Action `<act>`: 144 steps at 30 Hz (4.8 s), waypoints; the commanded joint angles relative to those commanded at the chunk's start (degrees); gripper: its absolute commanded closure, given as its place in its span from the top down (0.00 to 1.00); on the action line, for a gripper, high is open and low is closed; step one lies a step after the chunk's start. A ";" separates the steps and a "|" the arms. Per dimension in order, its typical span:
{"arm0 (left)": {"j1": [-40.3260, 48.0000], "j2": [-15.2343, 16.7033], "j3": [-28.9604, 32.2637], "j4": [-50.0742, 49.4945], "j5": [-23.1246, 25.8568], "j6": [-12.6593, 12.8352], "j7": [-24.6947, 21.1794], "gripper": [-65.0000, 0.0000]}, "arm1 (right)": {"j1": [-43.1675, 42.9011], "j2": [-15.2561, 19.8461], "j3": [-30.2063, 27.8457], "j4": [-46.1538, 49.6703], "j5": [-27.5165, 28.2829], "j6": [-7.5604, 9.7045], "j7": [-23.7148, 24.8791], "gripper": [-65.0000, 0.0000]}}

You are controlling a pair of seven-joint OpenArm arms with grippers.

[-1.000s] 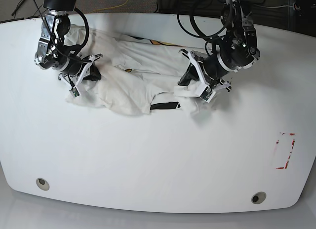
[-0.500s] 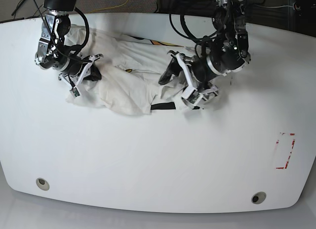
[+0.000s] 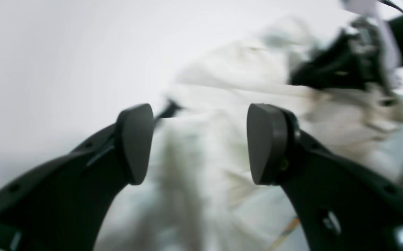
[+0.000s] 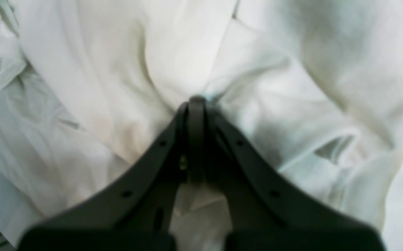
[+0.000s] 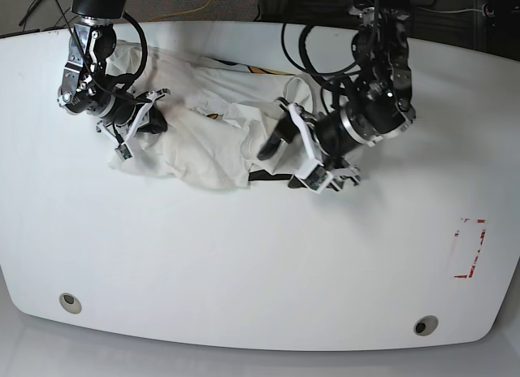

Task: Layout the t-shirt on the table in an organized manner, then fold the t-shirt properly
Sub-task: 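Fold the held shirt end with the left gripper toward the right gripper, then press and adjust the folded shirt layers with the left gripper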

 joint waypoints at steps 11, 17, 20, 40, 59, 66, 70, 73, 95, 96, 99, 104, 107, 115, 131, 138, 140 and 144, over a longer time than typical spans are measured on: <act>0.53 -9.49 -2.29 -0.18 0.62 0.00 -3.87 0.60 | 0.00 0.00 0.00 0.00 0.09 0.00 0.00 0.00; 4.40 -10.46 0.53 -0.26 10.11 0.00 -9.93 0.37 | 0.00 0.00 0.00 0.00 0.09 0.00 0.00 0.00; 5.45 -10.37 4.31 -0.26 17.14 0.00 -12.13 0.33 | 0.00 0.00 0.00 0.00 0.09 0.00 0.00 0.00; 10.46 -2.46 13.10 -1.49 38.77 0.00 -16.62 0.04 | 0.00 0.00 0.00 0.00 0.09 0.00 0.00 0.00; 9.85 4.31 21.45 -5.63 38.68 0.00 -16.70 0.04 | 0.00 0.00 0.00 0.00 0.35 0.00 0.00 0.00; 5.98 7.20 22.51 -10.46 38.68 0.00 -16.70 0.04 | -0.09 0.00 0.00 0.00 0.26 0.00 0.00 0.00; 5.45 7.20 22.51 -7.65 38.59 0.00 -16.79 0.04 | -0.18 0.00 0.00 0.00 0.35 0.00 0.00 0.00; 4.40 7.03 21.54 -4.75 38.59 0.00 -16.79 0.04 | -0.35 0.00 0.00 0.00 0.35 0.00 0.00 0.00; 8.62 3.52 2.99 -2.55 39.12 0.00 -28.40 0.04 | -0.18 0.00 0.00 0.00 0.53 0.00 0.00 0.00; 8.88 3.16 3.08 -3.08 39.12 0.00 -28.48 0.04 | -0.18 0.00 0.00 0.00 0.53 0.00 0.00 0.00; 9.14 2.55 3.60 -5.71 39.12 0.00 -28.92 0.04 | -0.09 0.00 0.00 0.00 0.53 0.00 0.00 0.00; 8.70 1.41 3.52 -12.04 39.12 0.00 -29.10 0.04 | -0.09 0.00 0.00 0.00 0.53 0.00 0.00 0.00; 7.56 0.26 3.52 -16.53 39.03 0.00 -30.42 0.04 | -0.09 0.00 0.00 0.00 0.53 0.00 0.00 0.00; 5.89 -4.57 3.52 -25.93 38.68 0.00 -36.40 0.04 | -0.18 0.00 0.00 0.00 0.53 0.00 0.00 0.00; 5.01 -2.11 1.67 -17.41 34.29 0.00 -37.45 0.04 | -0.35 0.00 0.00 0.09 0.53 0.00 0.00 0.00; 5.01 2.11 2.46 -13.89 34.37 0.00 -37.45 0.04 | -0.35 0.00 0.00 0.09 0.53 0.00 0.00 0.00; 5.01 2.20 3.69 -13.71 34.46 0.00 -37.45 0.04 | -0.35 0.00 0.00 0.09 0.53 0.00 0.00 0.00; 4.75 2.20 6.59 -14.15 34.46 0.00 -35.43 0.04 | -0.26 0.00 0.00 0.09 0.53 0.00 0.00 0.00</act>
